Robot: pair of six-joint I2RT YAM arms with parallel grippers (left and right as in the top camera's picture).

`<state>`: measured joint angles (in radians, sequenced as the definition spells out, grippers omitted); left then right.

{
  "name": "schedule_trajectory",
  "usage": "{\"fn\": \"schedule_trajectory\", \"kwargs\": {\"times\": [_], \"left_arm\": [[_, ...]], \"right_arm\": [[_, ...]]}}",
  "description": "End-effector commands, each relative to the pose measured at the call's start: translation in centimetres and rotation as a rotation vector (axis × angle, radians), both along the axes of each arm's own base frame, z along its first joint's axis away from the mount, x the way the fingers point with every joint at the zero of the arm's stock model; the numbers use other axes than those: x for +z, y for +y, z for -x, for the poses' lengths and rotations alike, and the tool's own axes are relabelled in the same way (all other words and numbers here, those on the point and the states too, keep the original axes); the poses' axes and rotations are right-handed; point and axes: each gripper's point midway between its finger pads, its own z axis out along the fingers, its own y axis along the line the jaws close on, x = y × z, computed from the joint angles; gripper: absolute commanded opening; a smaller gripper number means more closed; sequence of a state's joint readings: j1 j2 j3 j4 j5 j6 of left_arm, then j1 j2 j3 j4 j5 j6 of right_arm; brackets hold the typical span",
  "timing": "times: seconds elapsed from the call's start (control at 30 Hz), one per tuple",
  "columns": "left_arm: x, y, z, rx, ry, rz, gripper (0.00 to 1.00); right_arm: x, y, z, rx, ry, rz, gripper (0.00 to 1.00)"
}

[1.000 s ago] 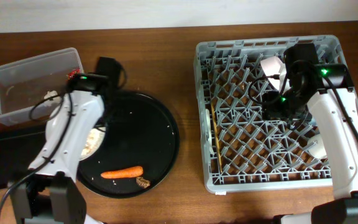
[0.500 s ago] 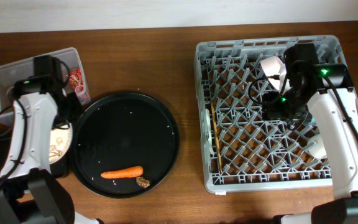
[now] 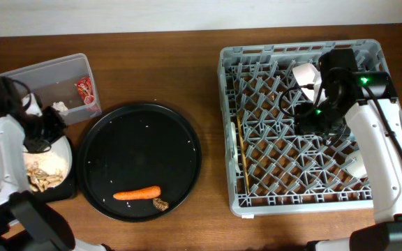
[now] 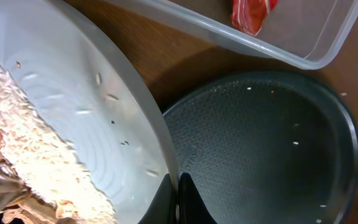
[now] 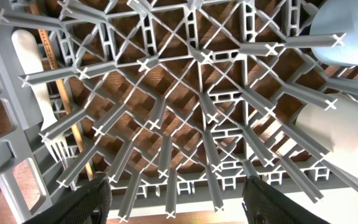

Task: Sort waste into correct bins and load items into the dishwasher rack
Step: 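Tip the white plate over the black tray to dump the rice and shells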

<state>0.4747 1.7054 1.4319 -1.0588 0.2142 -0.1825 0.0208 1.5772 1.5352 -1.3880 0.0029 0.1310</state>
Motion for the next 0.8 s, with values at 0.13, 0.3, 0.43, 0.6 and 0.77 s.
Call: {"fn": "schedule_trajectory", "kwargs": {"times": [0.13, 0.3, 0.43, 0.6, 0.77], "left_arm": [[3.5, 0.0, -0.6, -0.022, -0.210, 0.212, 0.00], [4.9, 1.1, -0.3, 0.002, -0.307, 0.305, 0.00], [6.0, 1.7, 0.0, 0.024, -0.372, 0.375, 0.00], [7.5, 1.9, 0.2, 0.012, -0.460, 0.448, 0.00], [9.0, 1.9, 0.2, -0.010, -0.547, 0.504, 0.00]], "right_arm": [[0.8, -0.1, 0.0, -0.001, -0.024, 0.001, 0.71], [0.8, -0.1, 0.1, -0.001, -0.021, 0.002, 0.71], [0.8, -0.1, 0.1, -0.001, -0.021, 0.002, 0.71], [0.8, -0.1, 0.1, -0.001, -0.019, 0.002, 0.71], [0.8, -0.1, 0.2, -0.001, -0.018, 0.002, 0.71]]}}
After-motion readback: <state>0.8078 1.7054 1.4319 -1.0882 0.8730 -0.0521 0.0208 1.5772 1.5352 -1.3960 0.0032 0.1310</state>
